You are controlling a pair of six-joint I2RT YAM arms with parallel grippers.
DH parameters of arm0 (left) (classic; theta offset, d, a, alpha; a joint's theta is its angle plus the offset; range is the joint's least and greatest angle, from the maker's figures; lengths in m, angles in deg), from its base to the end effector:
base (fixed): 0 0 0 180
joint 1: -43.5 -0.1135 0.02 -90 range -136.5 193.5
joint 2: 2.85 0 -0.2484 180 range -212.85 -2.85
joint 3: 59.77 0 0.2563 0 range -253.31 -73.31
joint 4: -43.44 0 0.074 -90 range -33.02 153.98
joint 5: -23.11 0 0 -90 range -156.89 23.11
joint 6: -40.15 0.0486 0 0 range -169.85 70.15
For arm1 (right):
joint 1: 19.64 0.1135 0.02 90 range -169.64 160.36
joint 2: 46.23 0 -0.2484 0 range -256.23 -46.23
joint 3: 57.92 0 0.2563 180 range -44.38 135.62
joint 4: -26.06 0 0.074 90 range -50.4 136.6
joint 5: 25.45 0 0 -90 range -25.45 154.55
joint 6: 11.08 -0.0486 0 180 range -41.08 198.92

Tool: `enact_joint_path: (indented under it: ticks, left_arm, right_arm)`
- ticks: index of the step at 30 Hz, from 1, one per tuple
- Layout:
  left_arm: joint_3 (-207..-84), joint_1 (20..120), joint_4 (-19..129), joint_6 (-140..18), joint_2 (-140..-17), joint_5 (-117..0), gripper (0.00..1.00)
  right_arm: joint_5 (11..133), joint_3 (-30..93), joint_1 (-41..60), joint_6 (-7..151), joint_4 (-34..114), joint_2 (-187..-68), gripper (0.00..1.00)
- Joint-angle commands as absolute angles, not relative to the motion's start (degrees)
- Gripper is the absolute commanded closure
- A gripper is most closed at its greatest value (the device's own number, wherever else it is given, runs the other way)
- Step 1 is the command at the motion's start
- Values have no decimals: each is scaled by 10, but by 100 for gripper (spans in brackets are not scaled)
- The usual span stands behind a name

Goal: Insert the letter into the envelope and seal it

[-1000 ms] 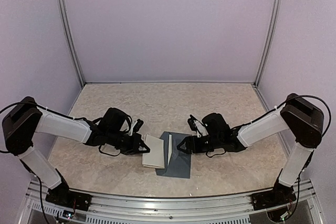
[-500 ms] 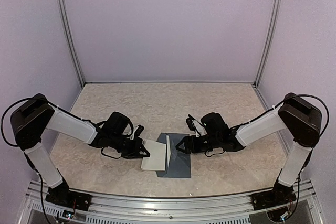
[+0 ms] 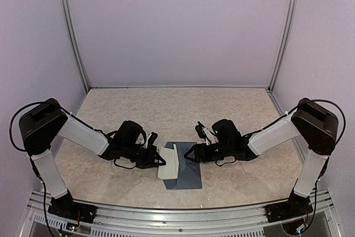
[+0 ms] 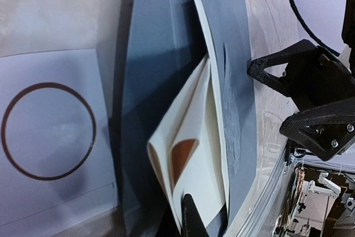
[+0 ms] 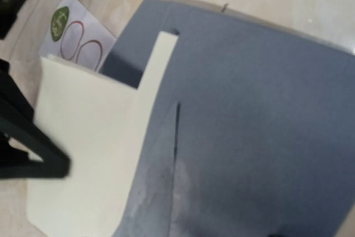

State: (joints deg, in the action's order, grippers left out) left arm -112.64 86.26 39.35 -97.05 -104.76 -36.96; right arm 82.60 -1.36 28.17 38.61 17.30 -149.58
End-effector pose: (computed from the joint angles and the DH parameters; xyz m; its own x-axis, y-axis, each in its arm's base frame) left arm 0.2196 -0.2360 0.0810 -0.9744 0.0349 -0.2222 0.1953 0.6214 -0.7588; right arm 0.2222 0.2676 0.0943 -0.8773 -0.0520 -0.4772 -0.3945 0.6443 0.6551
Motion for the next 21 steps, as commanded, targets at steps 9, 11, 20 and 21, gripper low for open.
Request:
enact_joint_path:
  ticks: [9,11,20,21]
  left_arm:
    - [-1170,907,296,-1033,-1116,-386,100]
    - [-1171,907,302,-1032,-1115,-391,100]
    - [-1199,912,457,-955,-1059,-454,66]
    - [-1200,912,471,-949,-1049,-460,62]
  right_arm:
    - [857,-17,278,370,172,-1497,36]
    - [855,-20,278,371,182,-1479,35]
    - [788,-38,277,381,289,-1356,30]
    - [785,-40,277,379,298,-1348,30]
